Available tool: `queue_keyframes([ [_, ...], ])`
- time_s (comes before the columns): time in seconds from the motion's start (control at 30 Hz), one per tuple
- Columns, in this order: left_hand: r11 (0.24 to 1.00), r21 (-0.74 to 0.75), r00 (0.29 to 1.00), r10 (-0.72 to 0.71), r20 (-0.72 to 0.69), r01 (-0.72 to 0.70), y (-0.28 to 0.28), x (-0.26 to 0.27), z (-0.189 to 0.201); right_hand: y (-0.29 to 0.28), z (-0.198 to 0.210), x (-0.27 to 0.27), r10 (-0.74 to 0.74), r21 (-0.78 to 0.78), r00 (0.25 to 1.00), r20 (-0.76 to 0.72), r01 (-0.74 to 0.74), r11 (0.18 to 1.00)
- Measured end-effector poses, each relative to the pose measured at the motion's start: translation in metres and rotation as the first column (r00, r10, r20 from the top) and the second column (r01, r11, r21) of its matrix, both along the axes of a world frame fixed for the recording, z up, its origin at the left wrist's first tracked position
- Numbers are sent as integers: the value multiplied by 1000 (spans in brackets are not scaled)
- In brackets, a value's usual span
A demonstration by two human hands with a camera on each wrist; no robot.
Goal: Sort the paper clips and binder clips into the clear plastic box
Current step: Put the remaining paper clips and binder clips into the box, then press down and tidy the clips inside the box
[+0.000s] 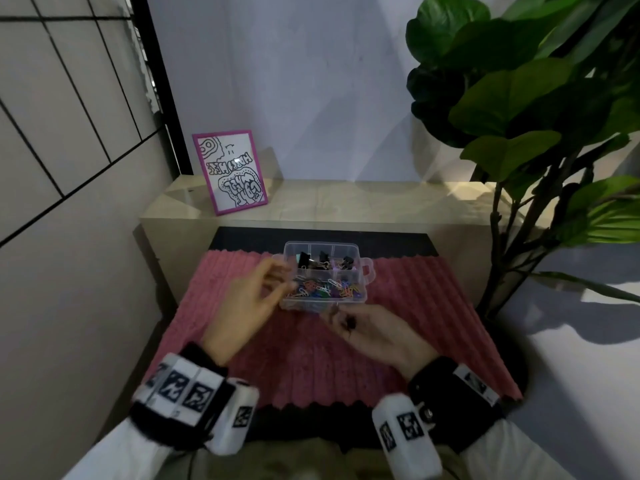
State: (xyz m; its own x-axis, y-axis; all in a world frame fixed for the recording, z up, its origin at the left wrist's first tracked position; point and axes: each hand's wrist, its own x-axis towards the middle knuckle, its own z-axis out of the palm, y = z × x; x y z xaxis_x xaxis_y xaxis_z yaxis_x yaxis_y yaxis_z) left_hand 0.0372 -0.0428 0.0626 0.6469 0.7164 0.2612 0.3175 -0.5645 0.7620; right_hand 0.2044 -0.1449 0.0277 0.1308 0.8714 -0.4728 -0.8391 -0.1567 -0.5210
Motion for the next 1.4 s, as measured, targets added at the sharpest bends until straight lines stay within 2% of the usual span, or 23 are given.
queue_keyframes([
  [0.1,989,-96,991,99,-91,-108,22,-15,-9,36,31,25,-65,90,983,175,49,995],
  [0.2,967,-234,981,55,-188,-99,48,-10,-18,83,47,39,-127,26,881,455,130,991],
  [0.23,954,-289,975,14,-220,-79,57,-6,-20,95,47,43,-66,-29,804,591,103,994],
  [0.27,946,-318,966,-19,-257,-66,65,-1,-21,103,45,48,36,-105,672,739,63,992],
  [0.3,942,-330,953,-41,-302,-64,70,5,-20,108,45,52,162,-201,555,816,9,980],
  [0.33,939,-338,940,-58,-336,-63,76,11,-20,111,44,53,348,-351,315,883,-49,935],
  [0.37,937,-345,930,-76,-358,-57,80,18,-17,112,42,53,448,-447,96,889,-28,894],
  [0.4,938,-343,924,-86,-373,-50,84,26,-15,111,43,52,488,-487,19,873,-46,872],
  [0.47,945,-321,908,-86,-410,-55,88,37,-10,109,45,49,442,-440,30,896,-64,896],
  [0.57,944,-323,876,-97,-472,-69,91,46,-16,92,45,60,359,-362,-144,922,8,932],
  [0.6,925,-375,886,-119,-449,-66,91,47,-22,83,39,67,322,-311,-220,921,83,947],
  [0.67,892,-445,911,-123,-393,-72,90,48,-30,63,20,81,359,-313,-320,877,189,931],
  [0.7,888,-454,915,-118,-385,-77,89,49,-32,55,7,85,415,-367,-306,857,204,908],
  [0.73,886,-458,923,-115,-366,-71,89,49,-33,48,-4,87,435,-402,-255,863,173,899],
  [0.8,886,-459,932,-112,-345,-64,89,50,-32,41,-17,85,388,-378,-128,913,93,921],
  [0.83,884,-462,931,-115,-345,-62,89,50,-31,40,-18,82,360,-352,-111,926,84,932],
  [0.93,914,-404,927,-109,-359,-49,85,48,-25,35,-9,69,281,-272,-132,951,80,959],
  [1.07,983,-181,903,-109,-415,36,64,27,-9,7,8,53,186,-178,-167,968,62,982],
  [1.13,991,-128,892,-82,-444,27,47,8,-8,-16,10,42,131,-122,-204,970,55,991],
  [1.2,983,-185,897,-99,-430,20,29,-13,-15,-39,8,27,112,-107,-205,972,34,994],
  [1.3,937,-349,923,-124,-365,-12,8,-30,-34,-60,-7,11,187,-192,-191,964,-8,981],
  [1.4,820,-569,980,-55,-189,-63,1,-31,-48,-67,-14,6,186,-191,-216,958,1,982],
])
